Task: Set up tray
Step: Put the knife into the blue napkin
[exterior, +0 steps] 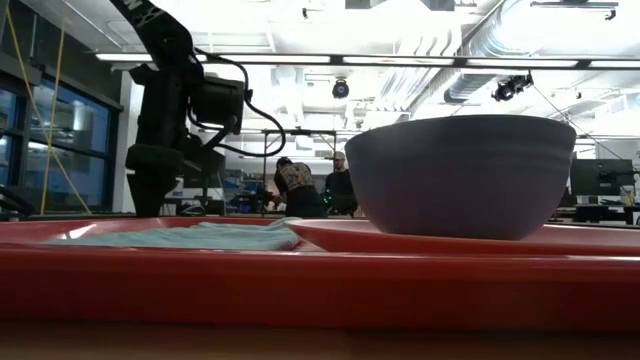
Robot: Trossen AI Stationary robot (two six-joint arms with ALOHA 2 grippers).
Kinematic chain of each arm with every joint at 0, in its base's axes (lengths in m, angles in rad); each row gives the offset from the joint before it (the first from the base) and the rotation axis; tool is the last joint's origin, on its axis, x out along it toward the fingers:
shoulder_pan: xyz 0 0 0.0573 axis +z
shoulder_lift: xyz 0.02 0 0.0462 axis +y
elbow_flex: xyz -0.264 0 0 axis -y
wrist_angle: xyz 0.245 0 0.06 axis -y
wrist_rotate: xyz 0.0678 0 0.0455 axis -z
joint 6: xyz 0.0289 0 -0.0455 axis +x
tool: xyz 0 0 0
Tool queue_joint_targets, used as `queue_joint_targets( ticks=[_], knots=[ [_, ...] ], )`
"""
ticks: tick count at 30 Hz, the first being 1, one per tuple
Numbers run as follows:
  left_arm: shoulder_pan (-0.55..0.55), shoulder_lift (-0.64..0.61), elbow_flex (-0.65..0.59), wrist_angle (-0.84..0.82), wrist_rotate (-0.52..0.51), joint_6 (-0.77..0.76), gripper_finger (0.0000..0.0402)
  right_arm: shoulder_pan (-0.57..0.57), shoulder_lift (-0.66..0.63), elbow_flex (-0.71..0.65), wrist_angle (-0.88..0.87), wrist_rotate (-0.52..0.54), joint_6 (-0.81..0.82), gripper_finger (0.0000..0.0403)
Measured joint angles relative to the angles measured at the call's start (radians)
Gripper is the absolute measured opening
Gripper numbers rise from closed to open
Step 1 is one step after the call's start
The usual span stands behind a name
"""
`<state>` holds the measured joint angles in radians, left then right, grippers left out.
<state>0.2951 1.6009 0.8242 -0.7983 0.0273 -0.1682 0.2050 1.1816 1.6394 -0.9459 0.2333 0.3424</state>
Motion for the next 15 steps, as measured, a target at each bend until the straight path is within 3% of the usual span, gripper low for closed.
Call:
queue_joint_targets(
  ticks=[2,15],
  knots=[
    [0.000,0.000,0.000,0.000,0.000,0.021,0.0046,0.000,0.000,0.000,0.000,0.000,0.000,0.0169],
    [0.000,-0.079,0.042,-0.056,0.056,0.032,0.0047,0.000,0.000,0.000,0.000,0.000,-0.002,0.0169]
  ],
)
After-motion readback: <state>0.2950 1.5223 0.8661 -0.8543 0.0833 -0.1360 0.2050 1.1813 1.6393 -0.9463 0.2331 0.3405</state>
